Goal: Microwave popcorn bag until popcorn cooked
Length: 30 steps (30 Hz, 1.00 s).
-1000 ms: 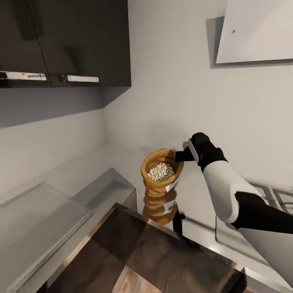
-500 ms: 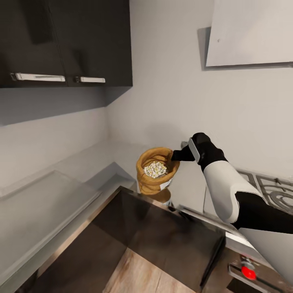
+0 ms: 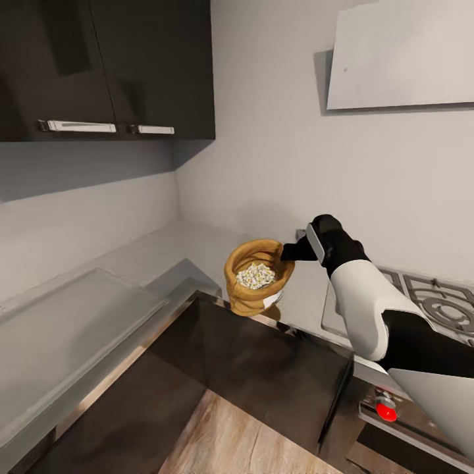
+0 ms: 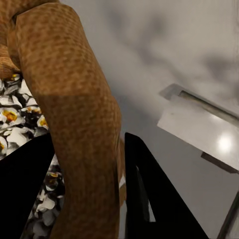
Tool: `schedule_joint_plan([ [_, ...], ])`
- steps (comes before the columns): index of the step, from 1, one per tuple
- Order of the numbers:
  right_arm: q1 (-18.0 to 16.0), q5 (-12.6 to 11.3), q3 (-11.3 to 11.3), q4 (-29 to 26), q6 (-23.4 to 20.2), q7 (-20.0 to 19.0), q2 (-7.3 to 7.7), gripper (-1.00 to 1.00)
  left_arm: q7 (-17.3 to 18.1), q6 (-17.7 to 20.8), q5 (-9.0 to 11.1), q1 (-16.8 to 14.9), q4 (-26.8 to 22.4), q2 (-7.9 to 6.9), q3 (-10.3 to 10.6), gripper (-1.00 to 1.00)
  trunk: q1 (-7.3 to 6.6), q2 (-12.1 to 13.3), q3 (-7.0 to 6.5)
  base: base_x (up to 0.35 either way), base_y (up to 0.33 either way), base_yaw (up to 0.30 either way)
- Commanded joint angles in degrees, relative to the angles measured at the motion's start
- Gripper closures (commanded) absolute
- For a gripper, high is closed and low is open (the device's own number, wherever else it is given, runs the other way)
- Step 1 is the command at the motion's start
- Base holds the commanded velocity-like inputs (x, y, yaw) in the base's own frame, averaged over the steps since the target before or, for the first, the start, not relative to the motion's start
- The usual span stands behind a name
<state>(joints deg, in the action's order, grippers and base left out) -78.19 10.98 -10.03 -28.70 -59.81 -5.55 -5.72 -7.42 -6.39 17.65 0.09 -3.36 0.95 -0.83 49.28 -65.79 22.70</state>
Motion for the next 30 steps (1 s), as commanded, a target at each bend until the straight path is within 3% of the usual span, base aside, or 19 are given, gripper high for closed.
schedule_joint_plan([
  [1, 0.0, 0.6, -0.4, 0.1, -0.2, -0.5, -0.03, 1.0, -0.1, -0.1, 0.2, 0.0, -0.1, 0.02, -0.1, -1.0, 0.0, 0.0, 0.06, 0.0, 0.0, 0.0],
  [19, -0.1, -0.2, -1.2, 0.7, -0.2, -0.7, -0.02, 1.0, -0.1, -0.1, 0.2, 0.1, -0.1, -0.04, -0.1, -1.0, 0.0, 0.0, 0.06, 0.0, 0.0, 0.0],
  [24, -0.6, 0.0, -1.6, 4.1, -0.2, 4.9, 0.05, 1.0, -0.2, -0.1, 0.2, 0.1, 0.0, -0.04, -0.1, -1.0, 0.0, 0.0, 0.06, 0.0, 0.0, 0.0],
  [25, -0.6, 0.0, -3.0, 4.6, -0.2, 5.7, 0.03, 1.0, -0.2, -0.1, 0.2, 0.0, 0.0, -0.02, -0.1, -1.0, 0.0, 0.0, 0.06, 0.0, 0.0, 0.0],
  [26, -0.6, 0.1, -8.8, 5.5, -0.2, 9.8, 0.1, 1.0, -0.2, -0.1, 0.2, 0.0, 0.0, -0.03, -0.1, -1.0, 0.0, 0.0, 0.06, 0.0, 0.0, 0.0],
  [28, -0.8, 0.0, -18.2, 6.2, -0.2, 19.5, -0.05, 1.0, -0.2, -0.1, 0.2, 0.1, 0.0, 0.0, -0.1, -1.0, 0.0, 0.0, 0.06, 0.0, 0.0, 0.0],
  [30, -0.8, -0.1, -24.8, 6.4, -0.2, 24.4, -0.28, 1.0, -0.2, -0.1, 0.2, 0.0, 0.0, 0.01, -0.1, -1.0, 0.0, 0.0, 0.06, 0.0, 0.0, 0.0],
])
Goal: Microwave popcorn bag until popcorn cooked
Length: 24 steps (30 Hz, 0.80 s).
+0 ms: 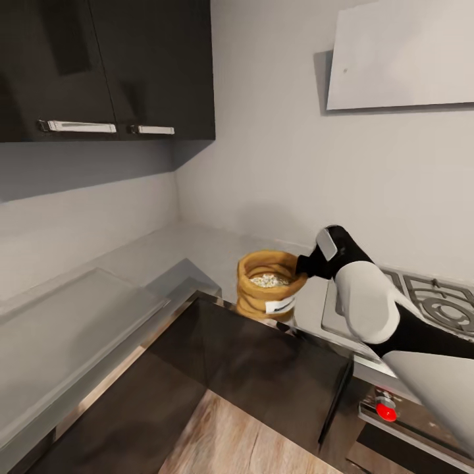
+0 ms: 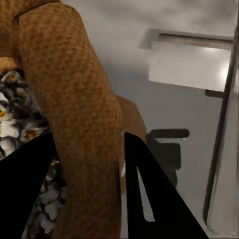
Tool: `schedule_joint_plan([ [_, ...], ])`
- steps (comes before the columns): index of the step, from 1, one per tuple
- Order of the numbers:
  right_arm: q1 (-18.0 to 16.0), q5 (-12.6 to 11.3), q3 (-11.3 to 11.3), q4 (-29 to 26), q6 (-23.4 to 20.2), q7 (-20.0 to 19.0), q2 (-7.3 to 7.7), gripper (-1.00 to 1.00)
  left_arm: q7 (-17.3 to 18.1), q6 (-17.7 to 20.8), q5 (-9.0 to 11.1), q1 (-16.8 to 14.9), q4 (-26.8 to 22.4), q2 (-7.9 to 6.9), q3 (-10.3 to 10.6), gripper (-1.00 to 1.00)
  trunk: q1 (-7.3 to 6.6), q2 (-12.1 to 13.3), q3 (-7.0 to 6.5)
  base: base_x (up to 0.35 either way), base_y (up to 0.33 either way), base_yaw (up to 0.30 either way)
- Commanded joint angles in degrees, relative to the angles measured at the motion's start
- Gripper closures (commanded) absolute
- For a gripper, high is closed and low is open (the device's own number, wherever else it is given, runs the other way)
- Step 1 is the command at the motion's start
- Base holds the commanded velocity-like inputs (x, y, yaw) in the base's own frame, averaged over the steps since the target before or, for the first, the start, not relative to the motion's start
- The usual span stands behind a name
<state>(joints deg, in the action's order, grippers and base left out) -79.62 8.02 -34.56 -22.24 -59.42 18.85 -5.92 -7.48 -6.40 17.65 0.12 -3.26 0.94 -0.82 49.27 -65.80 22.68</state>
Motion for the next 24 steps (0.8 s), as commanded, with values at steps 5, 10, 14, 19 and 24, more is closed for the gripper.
schedule_joint_plan([
  [5, 0.6, 2.9, -3.7, 0.0, -0.6, 5.6, -0.32, 1.0, -0.1, -0.1, 0.2, 0.0, -0.1, 0.02, -0.1, -1.0, 0.01, 0.0, 0.07, 0.0, 0.0, 0.0],
  [10, -2.2, 3.0, -3.6, 0.0, -0.6, 5.9, -0.84, 1.0, -0.1, 0.0, 0.3, 0.0, 0.0, 0.11, -0.1, -1.0, 0.01, 0.0, 0.07, -0.005, 0.0, 0.0],
  [14, -3.7, 3.3, -3.3, -0.1, -0.6, 5.9, -2.22, 1.0, -0.1, 0.0, 0.2, 0.0, 0.0, 0.11, -0.1, -1.0, 0.01, 0.0, 0.07, -0.239, 0.0, 0.0],
  [19, -6.6, 3.3, -3.2, 1.3, -0.6, 6.0, -3.92, 1.0, -0.1, 0.0, 0.2, 0.0, 0.0, 0.11, -0.1, -1.0, 0.01, 0.0, 0.07, -0.339, 0.0, 0.0],
  [24, -7.9, 3.4, -3.1, 4.0, -0.6, 6.1, -4.08, 1.0, -0.1, -0.1, 0.2, 0.0, 0.0, 0.16, 0.0, -1.0, 0.01, 0.0, 0.07, -0.346, 0.0, 0.0],
])
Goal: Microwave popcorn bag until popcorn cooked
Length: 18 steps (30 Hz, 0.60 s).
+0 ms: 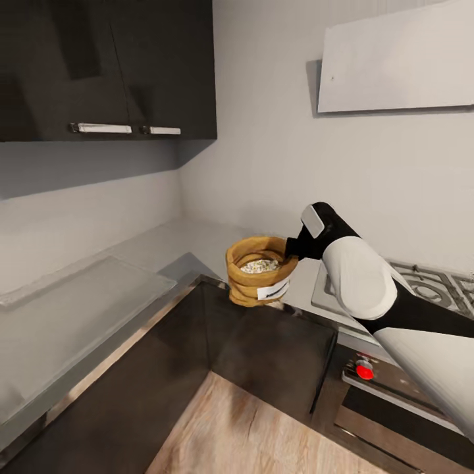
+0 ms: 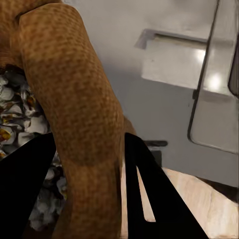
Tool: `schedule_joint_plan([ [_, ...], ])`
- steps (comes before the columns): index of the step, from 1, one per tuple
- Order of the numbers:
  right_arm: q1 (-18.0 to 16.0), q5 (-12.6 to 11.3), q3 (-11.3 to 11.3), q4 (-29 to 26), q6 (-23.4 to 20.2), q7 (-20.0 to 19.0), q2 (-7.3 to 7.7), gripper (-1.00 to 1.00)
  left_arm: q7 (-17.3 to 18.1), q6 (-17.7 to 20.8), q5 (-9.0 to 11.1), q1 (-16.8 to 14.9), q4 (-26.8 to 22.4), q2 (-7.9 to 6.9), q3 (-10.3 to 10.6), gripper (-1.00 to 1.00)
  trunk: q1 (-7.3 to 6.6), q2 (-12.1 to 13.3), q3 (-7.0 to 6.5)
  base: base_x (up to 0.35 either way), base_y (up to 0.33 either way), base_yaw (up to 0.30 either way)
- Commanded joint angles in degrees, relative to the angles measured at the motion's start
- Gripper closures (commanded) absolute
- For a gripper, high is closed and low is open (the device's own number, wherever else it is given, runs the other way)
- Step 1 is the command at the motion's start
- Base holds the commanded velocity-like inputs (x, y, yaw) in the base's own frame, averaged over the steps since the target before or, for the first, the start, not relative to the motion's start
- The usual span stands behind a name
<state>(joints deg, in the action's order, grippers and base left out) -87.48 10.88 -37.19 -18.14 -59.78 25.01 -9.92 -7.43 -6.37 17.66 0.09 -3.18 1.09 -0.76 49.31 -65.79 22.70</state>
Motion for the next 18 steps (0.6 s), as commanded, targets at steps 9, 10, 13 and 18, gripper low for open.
schedule_joint_plan([
  [9, -0.1, 0.8, -0.3, -0.1, -0.2, 1.5, -0.07, 1.0, -0.2, -0.1, 0.3, 0.0, 0.0, -0.04, -0.1, -1.0, -0.03, 0.0, 0.06, -0.346, 0.0, 0.0],
  [10, -0.1, 0.8, -0.3, -0.1, -0.2, 1.6, -0.07, 1.0, -0.2, -0.1, 0.3, 0.0, 0.0, -0.04, -0.1, -1.0, -0.03, 0.0, 0.06, -0.346, 0.0, 0.0],
  [13, -0.1, 0.9, -0.3, -0.1, -0.2, 1.6, -0.07, 1.0, -0.2, -0.1, 0.3, 0.1, 0.0, -0.04, -0.1, -1.0, -0.03, 0.0, 0.06, -0.346, 0.0, 0.0],
  [18, -0.1, 0.8, -0.3, 0.0, -0.2, 1.5, -0.07, 1.0, -0.2, -0.1, 0.3, 0.0, 0.0, -0.04, 0.0, -1.0, -0.03, 0.0, 0.06, -0.346, 0.0, 0.0],
])
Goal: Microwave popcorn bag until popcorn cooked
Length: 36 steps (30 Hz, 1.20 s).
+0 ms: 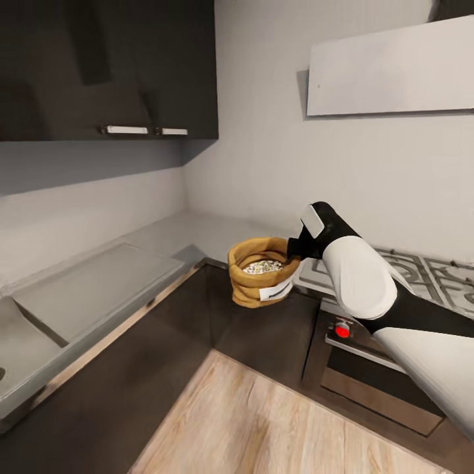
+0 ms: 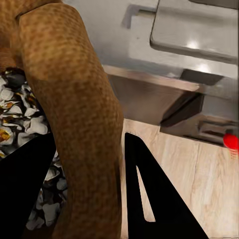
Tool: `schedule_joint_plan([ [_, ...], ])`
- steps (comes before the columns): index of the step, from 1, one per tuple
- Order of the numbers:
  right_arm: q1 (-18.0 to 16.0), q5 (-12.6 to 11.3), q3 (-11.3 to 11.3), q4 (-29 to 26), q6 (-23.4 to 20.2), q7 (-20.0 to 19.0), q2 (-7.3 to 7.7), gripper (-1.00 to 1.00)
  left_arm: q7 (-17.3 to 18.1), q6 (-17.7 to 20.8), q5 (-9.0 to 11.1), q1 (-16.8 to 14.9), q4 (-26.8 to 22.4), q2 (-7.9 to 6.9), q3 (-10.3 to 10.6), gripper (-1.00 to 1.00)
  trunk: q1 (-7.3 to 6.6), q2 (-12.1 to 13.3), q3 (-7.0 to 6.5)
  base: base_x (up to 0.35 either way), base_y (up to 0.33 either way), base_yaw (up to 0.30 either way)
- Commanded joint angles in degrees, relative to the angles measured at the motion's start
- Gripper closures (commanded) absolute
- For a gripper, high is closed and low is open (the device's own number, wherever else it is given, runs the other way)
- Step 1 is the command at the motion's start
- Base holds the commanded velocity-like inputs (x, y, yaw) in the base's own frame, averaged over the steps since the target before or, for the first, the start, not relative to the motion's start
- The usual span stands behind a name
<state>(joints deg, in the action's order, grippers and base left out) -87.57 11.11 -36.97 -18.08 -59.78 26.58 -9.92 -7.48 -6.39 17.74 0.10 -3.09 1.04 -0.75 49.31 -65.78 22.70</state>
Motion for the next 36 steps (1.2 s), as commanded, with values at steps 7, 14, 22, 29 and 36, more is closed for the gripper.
schedule_joint_plan([
  [7, 0.1, 0.5, -0.6, 0.0, -0.2, 0.1, -0.08, 1.0, -0.2, -0.1, 0.2, 0.0, -0.1, 0.01, -0.1, -1.0, -0.03, 0.0, 0.06, -0.346, 0.0, 0.0],
  [14, 0.3, 0.3, -0.6, 0.4, -0.2, 4.8, -0.08, 1.0, -0.2, -0.1, 0.2, 0.0, -0.1, 0.01, -0.1, -1.0, -0.03, 0.0, 0.06, -0.346, 0.0, 0.0],
  [22, 0.3, 0.2, -0.6, 1.3, -0.2, 5.0, -0.08, 1.0, -0.1, -0.1, 0.2, 0.0, -0.1, 0.01, 0.0, -1.0, -0.03, 0.0, 0.06, -0.346, 0.0, 0.0],
  [29, 0.2, -0.1, -0.7, 1.3, -0.2, 4.6, -0.08, 1.0, -0.2, -0.1, 0.1, 0.0, -0.1, -0.01, 0.0, -1.0, -0.03, 0.0, -0.05, -0.346, 0.0, 0.0],
  [36, 0.6, 0.3, -0.8, 0.8, -0.2, 4.8, -0.08, 1.0, -0.1, -0.1, 0.1, 0.0, -0.1, -0.07, -0.1, -1.0, -0.03, 0.0, -0.67, -0.065, 0.0, 0.0],
])
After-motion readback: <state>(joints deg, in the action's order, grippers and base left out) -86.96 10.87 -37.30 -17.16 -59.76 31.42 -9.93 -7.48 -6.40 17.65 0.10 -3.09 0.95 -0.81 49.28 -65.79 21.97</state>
